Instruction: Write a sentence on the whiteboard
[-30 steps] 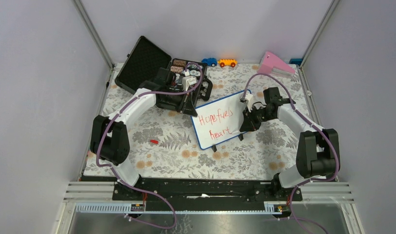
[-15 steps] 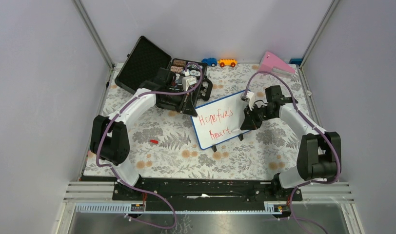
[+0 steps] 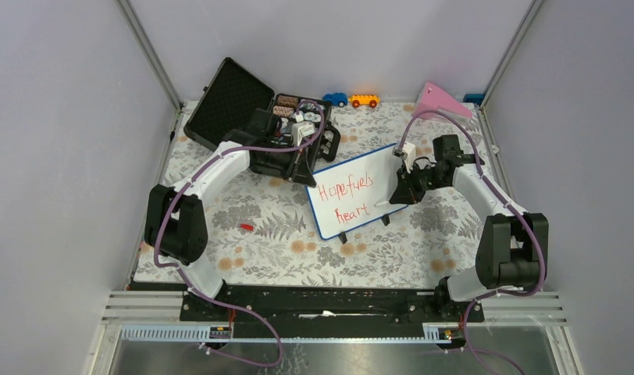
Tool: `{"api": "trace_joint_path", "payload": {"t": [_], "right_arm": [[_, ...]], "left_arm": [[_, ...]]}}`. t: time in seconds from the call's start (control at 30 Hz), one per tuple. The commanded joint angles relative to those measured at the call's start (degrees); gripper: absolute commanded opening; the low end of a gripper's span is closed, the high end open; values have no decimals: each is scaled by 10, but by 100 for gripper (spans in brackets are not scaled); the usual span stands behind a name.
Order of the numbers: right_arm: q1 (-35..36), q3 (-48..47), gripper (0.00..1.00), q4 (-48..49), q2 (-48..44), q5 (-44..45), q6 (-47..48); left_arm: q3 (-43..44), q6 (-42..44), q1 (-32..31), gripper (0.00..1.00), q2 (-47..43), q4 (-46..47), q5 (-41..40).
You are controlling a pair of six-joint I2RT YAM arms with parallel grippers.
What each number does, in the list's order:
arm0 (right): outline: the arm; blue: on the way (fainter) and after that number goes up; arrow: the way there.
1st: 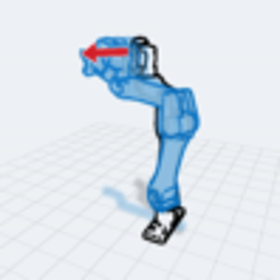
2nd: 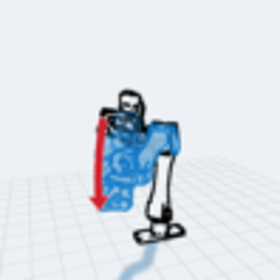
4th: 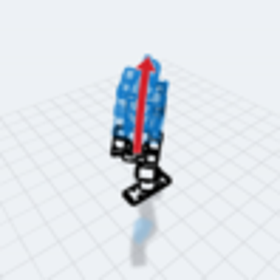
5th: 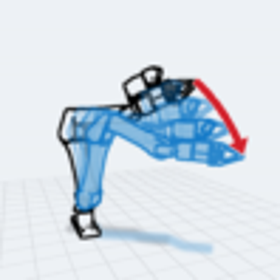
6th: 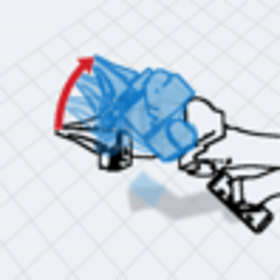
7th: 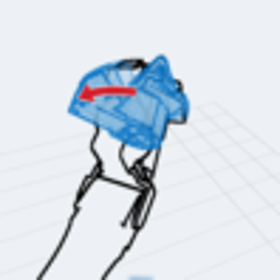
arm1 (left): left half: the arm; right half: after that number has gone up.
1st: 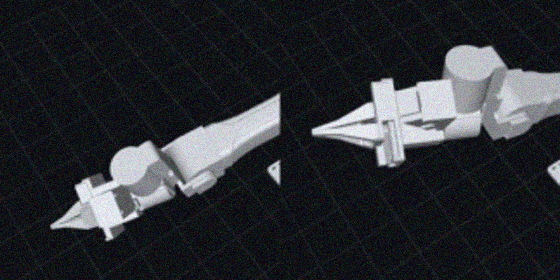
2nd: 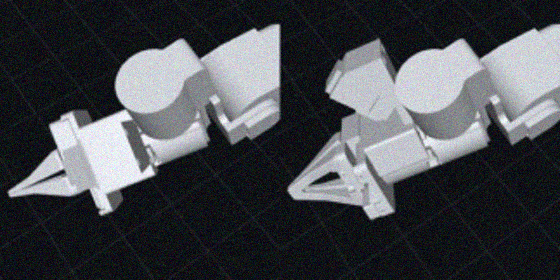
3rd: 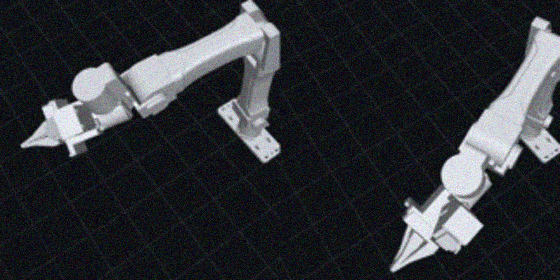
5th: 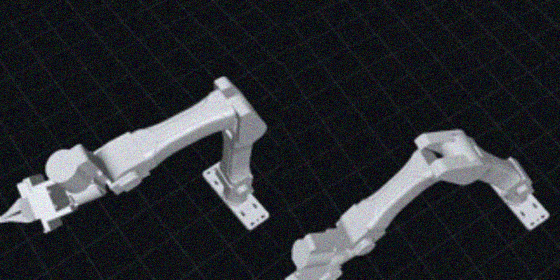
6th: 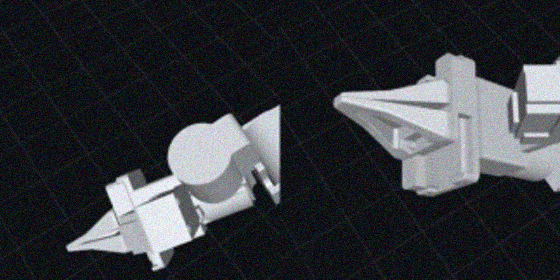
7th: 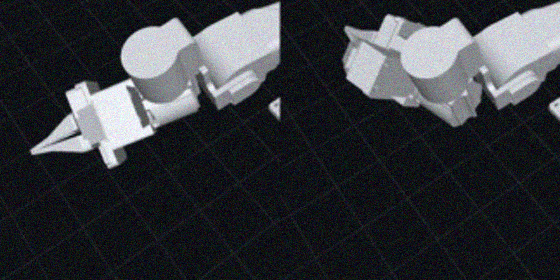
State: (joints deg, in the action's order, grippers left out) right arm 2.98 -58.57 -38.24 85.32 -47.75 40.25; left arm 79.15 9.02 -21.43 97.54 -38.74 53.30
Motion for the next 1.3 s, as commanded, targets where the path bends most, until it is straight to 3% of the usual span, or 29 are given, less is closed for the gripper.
{"api": "trace_joint_path", "payload": {"t": [0.0,1.27], "right_arm": [[-3,-29,0,5,8,-29,-3],[33,-28,0,32,30,-12,-22]], "left_arm": [[0,24,-12,0,-3,1,-14],[-5,26,-13,0,-8,1,-15]]}}
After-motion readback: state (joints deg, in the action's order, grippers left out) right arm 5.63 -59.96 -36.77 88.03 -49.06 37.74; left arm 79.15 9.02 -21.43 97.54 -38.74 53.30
